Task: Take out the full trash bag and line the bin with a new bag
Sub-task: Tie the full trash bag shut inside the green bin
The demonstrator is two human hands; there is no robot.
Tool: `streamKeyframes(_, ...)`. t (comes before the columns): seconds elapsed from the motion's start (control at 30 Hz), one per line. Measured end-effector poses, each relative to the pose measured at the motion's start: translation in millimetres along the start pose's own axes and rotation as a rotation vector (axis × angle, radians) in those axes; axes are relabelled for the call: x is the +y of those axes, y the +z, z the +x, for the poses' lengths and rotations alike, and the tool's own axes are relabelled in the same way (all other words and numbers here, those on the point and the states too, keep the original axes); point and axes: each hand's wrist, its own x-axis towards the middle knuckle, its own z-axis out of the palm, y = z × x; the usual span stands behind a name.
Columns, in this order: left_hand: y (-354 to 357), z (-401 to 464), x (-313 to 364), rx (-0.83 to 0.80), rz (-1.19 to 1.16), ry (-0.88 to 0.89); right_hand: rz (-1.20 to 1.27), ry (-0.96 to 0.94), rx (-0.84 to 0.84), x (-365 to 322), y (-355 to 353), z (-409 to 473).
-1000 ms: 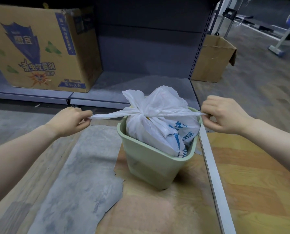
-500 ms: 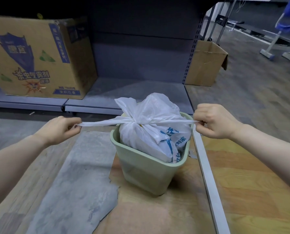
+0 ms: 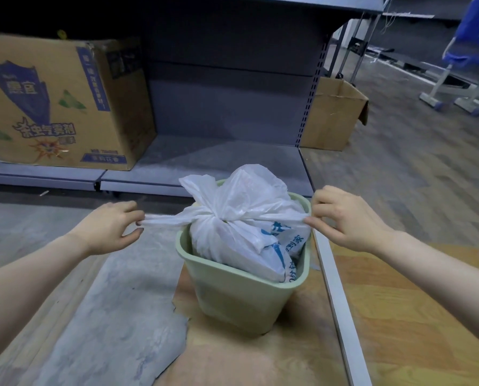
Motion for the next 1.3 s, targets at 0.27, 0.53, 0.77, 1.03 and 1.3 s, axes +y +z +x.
streamKeyframes(0.27, -13, 10, 32, 0.113, 0.005, 0.087, 0.101, 0.054, 0.101, -23, -2, 18)
streamKeyframes(0.53, -24, 32, 67, 0.184, 0.006, 0.104, -0.073, 0.051, 0.052, -55, 13, 50)
streamKeyframes(0.77, -33, 39, 67, 0.263, 0.039, 0.133, -0.158, 0.234, -0.099, -76, 13, 51)
streamKeyframes(1.03, -61, 49, 96, 0.255, -0.936, -0.105, -0.018, 0.323, -0.143, -80, 16, 52)
streamKeyframes(1.3, -65, 63, 120, 0.183, -1.46, -0.342, 0.164, 0.175, 0.257, -86, 25, 56)
